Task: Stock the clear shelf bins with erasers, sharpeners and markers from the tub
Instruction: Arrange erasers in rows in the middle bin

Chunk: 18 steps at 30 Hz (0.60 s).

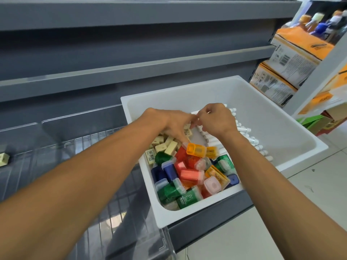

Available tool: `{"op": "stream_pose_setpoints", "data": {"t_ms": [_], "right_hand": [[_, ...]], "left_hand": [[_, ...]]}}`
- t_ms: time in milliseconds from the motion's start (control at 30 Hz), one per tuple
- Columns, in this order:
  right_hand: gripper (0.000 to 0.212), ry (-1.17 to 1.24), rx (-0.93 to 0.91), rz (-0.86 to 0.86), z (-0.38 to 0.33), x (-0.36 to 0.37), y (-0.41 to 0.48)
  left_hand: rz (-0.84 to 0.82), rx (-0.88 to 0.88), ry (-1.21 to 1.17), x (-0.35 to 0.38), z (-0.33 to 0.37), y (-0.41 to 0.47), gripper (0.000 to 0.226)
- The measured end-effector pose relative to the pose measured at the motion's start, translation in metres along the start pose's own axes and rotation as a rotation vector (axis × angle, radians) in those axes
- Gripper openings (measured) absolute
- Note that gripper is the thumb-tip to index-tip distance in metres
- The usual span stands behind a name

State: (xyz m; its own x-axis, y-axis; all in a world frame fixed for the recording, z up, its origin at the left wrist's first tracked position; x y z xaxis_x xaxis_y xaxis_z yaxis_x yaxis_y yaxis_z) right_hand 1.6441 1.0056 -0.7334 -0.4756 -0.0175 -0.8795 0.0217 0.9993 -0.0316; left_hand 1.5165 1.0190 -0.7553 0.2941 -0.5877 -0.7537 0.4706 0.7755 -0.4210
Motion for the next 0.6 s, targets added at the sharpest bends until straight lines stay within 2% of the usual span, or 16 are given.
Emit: {"op": "stream_pose_setpoints", "data": {"t_ms": [267, 433, 533, 600], "right_hand": [[0.021, -0.029, -0.028, -0.010, -0.004, 0.002, -0.001], [0.017, -0.195, -0.059, -0.066, -0.002, 0.003, -0.006], [0.012, -0.257, -0.091, -0.129, 0.001, 0.007, -0.006], [0.023, -0.263, -0.133, -0.152, -0.002, 0.004, -0.006]], "left_hand": [[0.008, -0.036, 0.128, -0.002, 0.000, -0.008, 0.045], [0.005, -0.023, 0.101, -0.005, 0.001, -0.009, 0.033], [0.021, 0.011, 0.134, -0.011, 0.000, -0.015, 0.036], [0.021, 0.044, 0.144, -0.011, -0.002, -0.020, 0.038]]}}
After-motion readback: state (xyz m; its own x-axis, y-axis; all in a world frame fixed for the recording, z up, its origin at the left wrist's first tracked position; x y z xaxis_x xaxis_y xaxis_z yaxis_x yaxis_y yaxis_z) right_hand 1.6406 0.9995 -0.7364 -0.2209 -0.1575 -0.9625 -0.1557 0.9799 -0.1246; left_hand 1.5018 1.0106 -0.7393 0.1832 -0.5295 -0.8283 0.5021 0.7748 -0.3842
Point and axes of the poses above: each hand's wrist, its own y-axis towards the middle knuckle, its own x-axis out of the palm, z = x × y, the point moved 4 cm from there along y, towards the middle knuckle, and after that the axes turned 14 degrees about -y, right-handed, at the moved point
